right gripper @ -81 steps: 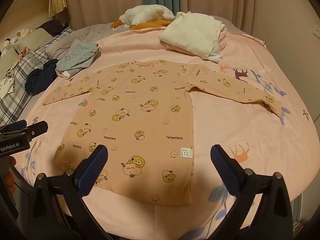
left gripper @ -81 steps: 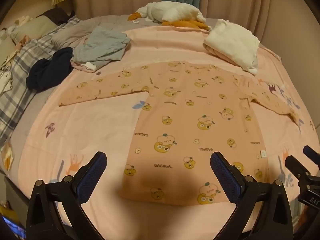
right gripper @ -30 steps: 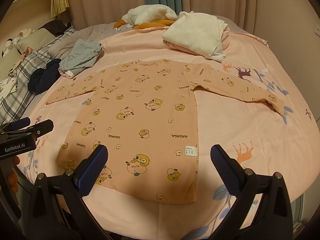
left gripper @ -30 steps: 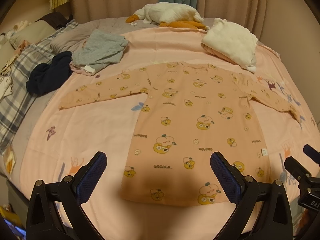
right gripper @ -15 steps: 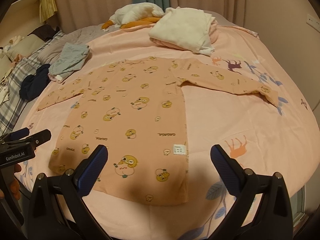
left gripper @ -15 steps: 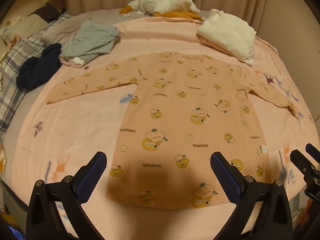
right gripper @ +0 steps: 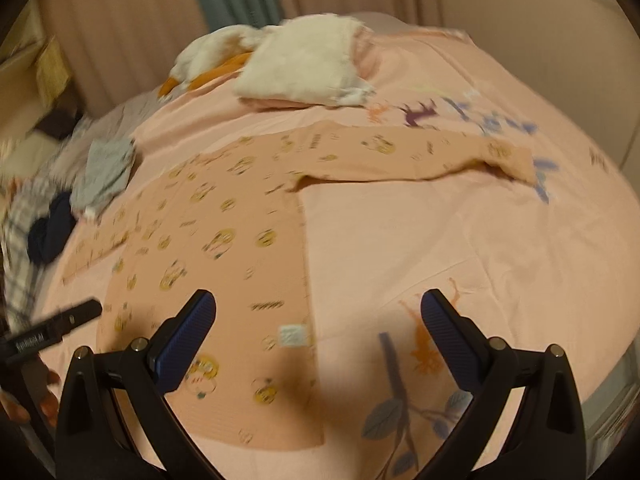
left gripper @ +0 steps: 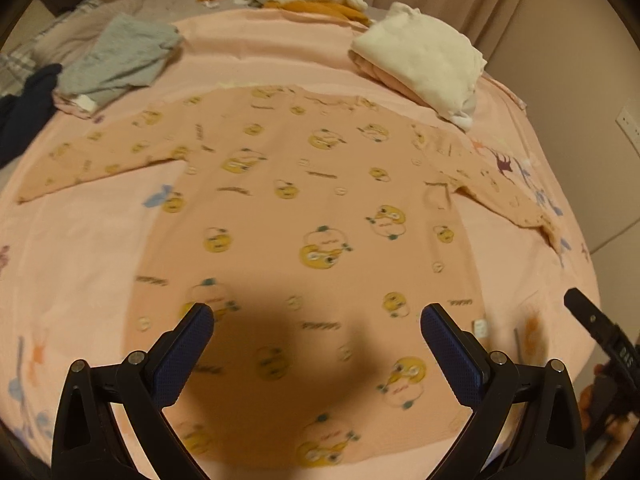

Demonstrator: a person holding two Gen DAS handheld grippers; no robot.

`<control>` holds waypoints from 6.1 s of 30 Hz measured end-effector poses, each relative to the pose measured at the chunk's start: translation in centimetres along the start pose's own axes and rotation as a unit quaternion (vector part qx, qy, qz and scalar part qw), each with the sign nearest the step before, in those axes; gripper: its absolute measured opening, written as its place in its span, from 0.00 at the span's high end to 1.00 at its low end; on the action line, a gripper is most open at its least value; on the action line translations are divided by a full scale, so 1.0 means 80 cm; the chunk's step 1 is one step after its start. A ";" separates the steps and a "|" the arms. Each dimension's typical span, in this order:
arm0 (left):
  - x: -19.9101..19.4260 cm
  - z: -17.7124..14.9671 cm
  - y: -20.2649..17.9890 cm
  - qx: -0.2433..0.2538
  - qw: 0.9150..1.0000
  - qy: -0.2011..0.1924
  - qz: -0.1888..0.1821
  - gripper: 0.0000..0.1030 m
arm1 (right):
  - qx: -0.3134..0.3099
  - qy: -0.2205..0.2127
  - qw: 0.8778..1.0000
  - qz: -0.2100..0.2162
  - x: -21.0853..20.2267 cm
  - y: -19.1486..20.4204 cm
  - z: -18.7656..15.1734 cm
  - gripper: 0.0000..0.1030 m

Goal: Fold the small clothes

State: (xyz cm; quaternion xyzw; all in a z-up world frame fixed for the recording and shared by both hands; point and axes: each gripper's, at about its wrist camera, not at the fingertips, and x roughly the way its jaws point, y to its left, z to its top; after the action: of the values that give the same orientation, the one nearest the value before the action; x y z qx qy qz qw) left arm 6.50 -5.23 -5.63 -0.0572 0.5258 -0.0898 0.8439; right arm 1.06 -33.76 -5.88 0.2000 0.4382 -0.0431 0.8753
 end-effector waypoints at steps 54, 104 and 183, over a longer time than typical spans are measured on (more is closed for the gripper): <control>0.014 0.072 0.206 -0.160 0.984 -0.045 0.061 0.01 | -0.144 -0.070 0.985 0.064 0.139 0.322 0.253 0.92; 0.028 0.100 0.398 -0.342 0.931 -0.127 -0.034 0.36 | -0.089 0.085 0.980 0.155 0.198 0.126 0.099 0.59; 0.057 0.145 0.214 -0.086 0.989 -0.097 0.075 0.14 | -0.045 0.048 0.991 0.117 0.240 0.144 0.147 0.94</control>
State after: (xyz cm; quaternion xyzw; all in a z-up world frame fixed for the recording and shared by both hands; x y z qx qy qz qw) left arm 20.41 10.54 -7.80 -0.0981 0.4498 0.0253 0.8874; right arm 24.51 -25.88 -11.00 0.2124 0.4550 0.0892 0.8602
